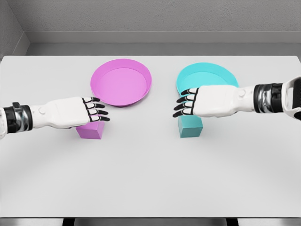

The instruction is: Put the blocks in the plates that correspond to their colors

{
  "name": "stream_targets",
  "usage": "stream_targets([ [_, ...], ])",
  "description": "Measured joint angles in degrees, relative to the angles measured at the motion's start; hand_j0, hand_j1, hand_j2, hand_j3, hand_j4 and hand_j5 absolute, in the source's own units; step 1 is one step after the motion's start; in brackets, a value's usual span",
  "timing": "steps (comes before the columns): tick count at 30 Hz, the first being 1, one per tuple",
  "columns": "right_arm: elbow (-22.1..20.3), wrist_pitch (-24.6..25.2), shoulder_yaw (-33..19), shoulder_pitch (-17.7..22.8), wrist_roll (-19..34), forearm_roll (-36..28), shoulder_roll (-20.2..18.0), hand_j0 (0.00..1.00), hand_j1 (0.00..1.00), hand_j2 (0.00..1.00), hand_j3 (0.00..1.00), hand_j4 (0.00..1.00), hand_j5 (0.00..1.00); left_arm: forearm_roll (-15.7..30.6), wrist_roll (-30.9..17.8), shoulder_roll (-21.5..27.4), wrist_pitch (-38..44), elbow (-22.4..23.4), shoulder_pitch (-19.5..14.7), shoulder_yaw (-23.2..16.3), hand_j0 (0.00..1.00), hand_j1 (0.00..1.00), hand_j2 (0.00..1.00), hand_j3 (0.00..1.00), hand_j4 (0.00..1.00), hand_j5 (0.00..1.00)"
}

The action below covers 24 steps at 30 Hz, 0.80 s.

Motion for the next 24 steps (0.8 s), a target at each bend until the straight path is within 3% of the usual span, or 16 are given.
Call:
stream_targets([
  [18, 0.11, 0.01, 1.96, -0.09, 0.00, 6.06, 1.43, 1.00, 1.00, 1.00, 1.00, 1.00, 1.00, -1.70, 0.06, -1.08, 0.01, 0.14, 0.00, -2.57, 1.00, 1.00, 1.00, 1.00, 1.00, 1.00],
  [24, 0.24, 0.00, 4.81, -0.18, 0.00, 8.06, 2.41, 1.00, 1.00, 1.00, 1.00, 1.00, 1.00, -2.49, 0.06, -1.11, 0.00, 0.17, 0.09, -2.66, 0.97, 0.97, 0.97, 0.97, 0.97, 0.97],
])
